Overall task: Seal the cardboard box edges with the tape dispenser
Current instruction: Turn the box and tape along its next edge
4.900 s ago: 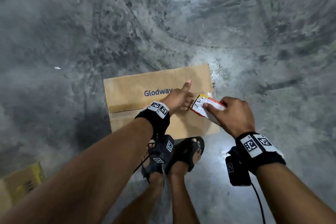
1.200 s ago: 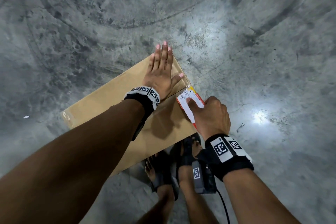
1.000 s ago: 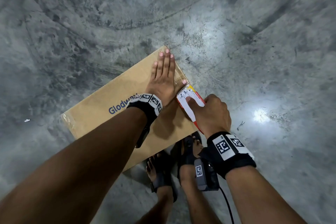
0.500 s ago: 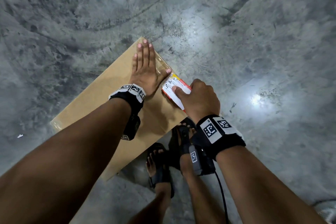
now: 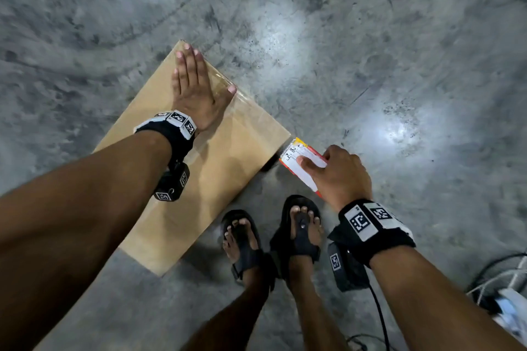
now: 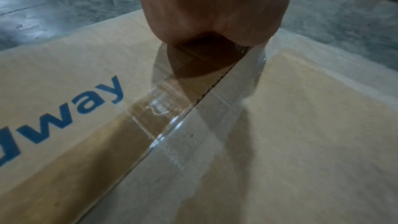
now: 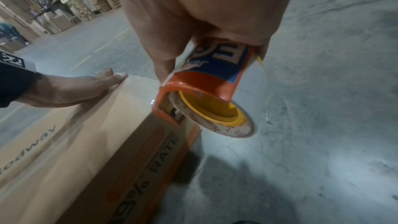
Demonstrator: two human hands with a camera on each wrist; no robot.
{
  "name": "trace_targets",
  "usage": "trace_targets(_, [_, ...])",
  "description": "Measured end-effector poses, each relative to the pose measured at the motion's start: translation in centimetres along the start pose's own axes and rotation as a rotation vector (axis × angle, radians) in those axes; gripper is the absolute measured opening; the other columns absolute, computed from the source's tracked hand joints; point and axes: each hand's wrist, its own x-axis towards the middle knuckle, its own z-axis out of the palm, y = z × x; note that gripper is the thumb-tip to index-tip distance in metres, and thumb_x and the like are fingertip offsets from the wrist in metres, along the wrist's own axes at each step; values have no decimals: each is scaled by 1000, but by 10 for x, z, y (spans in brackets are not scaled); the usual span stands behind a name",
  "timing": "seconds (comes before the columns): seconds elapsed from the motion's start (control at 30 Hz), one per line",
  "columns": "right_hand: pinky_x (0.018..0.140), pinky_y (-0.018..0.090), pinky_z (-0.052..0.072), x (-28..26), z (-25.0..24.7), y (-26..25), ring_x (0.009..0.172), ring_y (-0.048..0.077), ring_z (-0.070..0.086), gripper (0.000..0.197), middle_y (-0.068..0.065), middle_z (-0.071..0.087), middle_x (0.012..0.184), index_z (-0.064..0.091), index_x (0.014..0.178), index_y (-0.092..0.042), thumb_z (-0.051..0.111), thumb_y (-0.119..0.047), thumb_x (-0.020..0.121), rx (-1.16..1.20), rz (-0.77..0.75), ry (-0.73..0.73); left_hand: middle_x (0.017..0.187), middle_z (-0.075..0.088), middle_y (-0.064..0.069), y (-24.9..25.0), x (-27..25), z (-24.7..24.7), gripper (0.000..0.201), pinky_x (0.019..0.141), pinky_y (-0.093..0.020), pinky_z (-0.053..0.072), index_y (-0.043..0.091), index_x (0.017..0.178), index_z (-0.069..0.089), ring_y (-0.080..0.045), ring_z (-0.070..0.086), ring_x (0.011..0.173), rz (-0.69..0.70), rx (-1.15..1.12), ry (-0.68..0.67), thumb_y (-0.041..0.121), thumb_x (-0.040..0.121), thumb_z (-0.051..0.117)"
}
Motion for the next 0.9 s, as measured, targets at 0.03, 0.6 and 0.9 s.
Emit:
trace_targets(0.03, [86, 41, 45, 3, 2, -4, 111, 34, 59, 55, 12, 66, 114, 61, 107, -15, 58, -65, 85, -6, 7, 4, 164, -19, -15, 1, 1, 2, 106, 123, -51, -5, 5, 154, -12, -31, -18, 151, -3, 4, 9, 78, 86, 25])
trace_targets(0.6, [88, 39, 47, 19, 24, 7, 112, 37, 63, 47, 16, 66, 123, 64, 116, -8, 63, -48, 90, -163, 170, -69, 163, -20, -17, 6, -2, -3, 148, 123, -49, -6, 3, 153, -15, -32, -20, 150, -29, 51, 9, 100, 56, 39])
trace_targets(0.9, [93, 42, 46, 12, 10, 24, 115, 40, 59, 56, 20, 63, 124, 63, 116, -8, 61, -57, 88, -68, 178, -19, 161, -19, -23, 83, -89, 42, 118, 123, -54, -2, -3, 153, -10, -37, -18, 150, 194, 28, -25, 81, 84, 35])
